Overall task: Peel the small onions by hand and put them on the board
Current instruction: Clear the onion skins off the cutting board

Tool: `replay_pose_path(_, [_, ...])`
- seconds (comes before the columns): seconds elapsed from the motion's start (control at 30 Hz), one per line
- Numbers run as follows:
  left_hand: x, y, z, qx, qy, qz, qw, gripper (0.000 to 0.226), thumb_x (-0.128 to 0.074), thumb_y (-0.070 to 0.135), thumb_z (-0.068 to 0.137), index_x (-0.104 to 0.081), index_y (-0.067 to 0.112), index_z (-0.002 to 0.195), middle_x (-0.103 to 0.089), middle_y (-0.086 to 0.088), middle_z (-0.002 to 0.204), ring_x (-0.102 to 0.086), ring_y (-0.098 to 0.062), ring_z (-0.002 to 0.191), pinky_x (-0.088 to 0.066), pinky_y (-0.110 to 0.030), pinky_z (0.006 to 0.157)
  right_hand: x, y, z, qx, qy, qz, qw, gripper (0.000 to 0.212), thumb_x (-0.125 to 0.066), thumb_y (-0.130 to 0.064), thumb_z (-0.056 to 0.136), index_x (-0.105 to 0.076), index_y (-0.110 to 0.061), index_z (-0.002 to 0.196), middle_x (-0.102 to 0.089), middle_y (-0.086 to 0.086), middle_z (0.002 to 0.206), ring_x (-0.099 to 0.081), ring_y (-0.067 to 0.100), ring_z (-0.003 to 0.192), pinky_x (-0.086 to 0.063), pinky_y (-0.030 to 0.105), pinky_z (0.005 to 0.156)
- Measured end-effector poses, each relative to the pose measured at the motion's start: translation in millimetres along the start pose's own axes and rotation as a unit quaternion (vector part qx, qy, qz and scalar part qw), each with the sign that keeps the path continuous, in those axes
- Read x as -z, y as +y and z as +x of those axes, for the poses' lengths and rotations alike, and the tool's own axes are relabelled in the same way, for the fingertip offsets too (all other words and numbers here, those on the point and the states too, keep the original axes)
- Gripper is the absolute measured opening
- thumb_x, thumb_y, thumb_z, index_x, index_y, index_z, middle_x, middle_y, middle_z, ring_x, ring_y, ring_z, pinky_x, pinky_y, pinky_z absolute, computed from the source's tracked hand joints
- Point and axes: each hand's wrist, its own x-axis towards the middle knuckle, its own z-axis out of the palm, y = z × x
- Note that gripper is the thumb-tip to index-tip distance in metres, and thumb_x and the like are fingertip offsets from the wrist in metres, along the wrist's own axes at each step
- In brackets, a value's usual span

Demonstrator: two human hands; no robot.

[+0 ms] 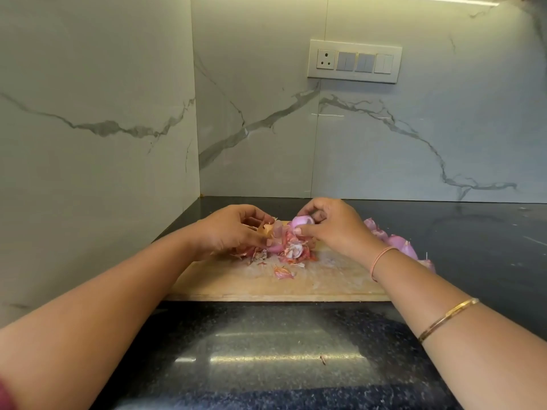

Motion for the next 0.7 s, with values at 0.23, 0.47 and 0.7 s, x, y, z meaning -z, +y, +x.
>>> replay_pose_path(0.23, [0.6,0.9,2.0,-0.019,0.158,-0.05,0.986,0.024,-0.048,0.031,0.096,-0.058,0.023,0.116,-0.056,0.011,0.112,-0.048,-0.009,0.105,-0.033,-0.026,0.089,-8.7,-7.1,-2.9,-0.011,-0.1,0.109,0.989,0.041,-0.061,-0.017,0.088,-0.053,-0.023,0.128,-0.052,-0.001,0.125,-0.049,0.014,0.118,-0.041,0.025,0.094])
replay_pose_path(0.47, [-2.1,-11.7,16.0,0.088,0.153,-0.034,0.984,0.056,-0.021,0.049,0.1,-0.027,0.021,0.148,-0.027,-0.004,0.154,-0.027,-0.025,0.141,-0.021,-0.038,0.112,-32.4,-13.0,14.1,-0.067,-0.118,0.034,0.99,0.054,-0.04,-0.051,0.096,-0.045,-0.016,0.137,-0.051,0.004,0.137,-0.046,0.024,0.126,-0.038,0.035,0.102])
replay_pose_path(0.7, [-5.5,-7.0,17.2,0.09,0.059,-0.012,0.994,0.065,-0.014,0.055,0.098,-0.057,0.015,0.125,-0.061,-0.005,0.121,-0.056,-0.013,0.098,-0.038,-0.027,0.084,-42.8,-18.8,19.6,-0.035,-0.105,0.034,0.993,0.053,-0.032,-0.042,0.101,-0.061,0.003,0.099,-0.065,0.018,0.1,-0.058,0.031,0.1,-0.043,0.038,0.088])
